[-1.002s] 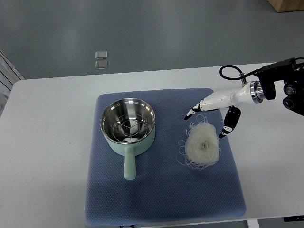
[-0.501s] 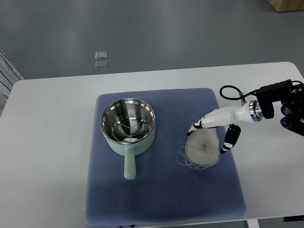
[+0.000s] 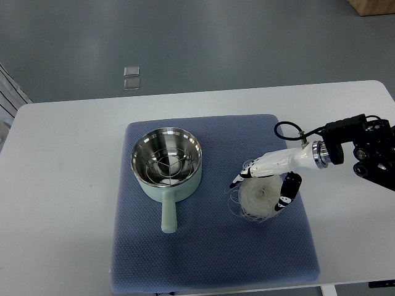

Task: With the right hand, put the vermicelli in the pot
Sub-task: 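Lower the right hand onto the vermicelli and close fingers around it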

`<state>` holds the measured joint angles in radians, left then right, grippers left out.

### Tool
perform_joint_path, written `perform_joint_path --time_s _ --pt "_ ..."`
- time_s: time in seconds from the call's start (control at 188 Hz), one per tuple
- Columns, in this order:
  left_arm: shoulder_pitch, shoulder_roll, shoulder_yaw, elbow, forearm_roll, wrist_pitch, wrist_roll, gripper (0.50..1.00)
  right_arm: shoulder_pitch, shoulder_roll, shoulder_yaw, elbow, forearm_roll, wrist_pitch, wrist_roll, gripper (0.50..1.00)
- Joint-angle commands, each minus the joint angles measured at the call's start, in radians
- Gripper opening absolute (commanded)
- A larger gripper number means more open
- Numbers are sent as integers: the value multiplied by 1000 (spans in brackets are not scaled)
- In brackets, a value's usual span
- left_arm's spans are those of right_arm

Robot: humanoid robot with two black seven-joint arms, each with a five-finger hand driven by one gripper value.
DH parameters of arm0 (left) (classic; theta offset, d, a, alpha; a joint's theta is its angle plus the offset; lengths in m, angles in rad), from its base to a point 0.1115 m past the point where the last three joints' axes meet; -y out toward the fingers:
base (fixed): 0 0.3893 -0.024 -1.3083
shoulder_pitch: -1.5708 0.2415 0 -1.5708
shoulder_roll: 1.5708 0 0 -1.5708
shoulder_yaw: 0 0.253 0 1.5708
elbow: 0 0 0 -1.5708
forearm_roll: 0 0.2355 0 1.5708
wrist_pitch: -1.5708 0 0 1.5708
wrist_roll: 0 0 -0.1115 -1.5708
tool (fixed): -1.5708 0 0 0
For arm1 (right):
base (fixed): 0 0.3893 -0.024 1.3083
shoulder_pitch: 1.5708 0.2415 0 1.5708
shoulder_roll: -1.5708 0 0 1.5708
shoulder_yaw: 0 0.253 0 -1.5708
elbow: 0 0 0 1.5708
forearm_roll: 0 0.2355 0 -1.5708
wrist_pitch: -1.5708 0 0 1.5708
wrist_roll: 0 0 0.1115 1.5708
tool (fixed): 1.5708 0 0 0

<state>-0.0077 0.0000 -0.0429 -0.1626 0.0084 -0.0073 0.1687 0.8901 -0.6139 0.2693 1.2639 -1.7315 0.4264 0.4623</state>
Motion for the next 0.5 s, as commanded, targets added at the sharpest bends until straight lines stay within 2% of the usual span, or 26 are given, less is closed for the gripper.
perform_joint_path --time_s 0.0,0.203,0.32,0.416,0.496 --pt "0 0 0 0 1 1 0 1000 -2 0 -1 -6 -3 0 -4 866" --pt "0 0 0 0 -1 0 0 1000 -16 2 -1 -14 -7 -5 -7 858" --pt "0 0 0 0 -1 0 0 1000 -16 2 -1 -15 -8 -5 -7 780" --pt "0 0 0 0 -1 0 0 1000 -14 2 -1 -15 -8 -5 -5 642" --pt "0 0 0 0 -1 0 0 1000 -13 2 -1 -15 -5 -5 -1 586"
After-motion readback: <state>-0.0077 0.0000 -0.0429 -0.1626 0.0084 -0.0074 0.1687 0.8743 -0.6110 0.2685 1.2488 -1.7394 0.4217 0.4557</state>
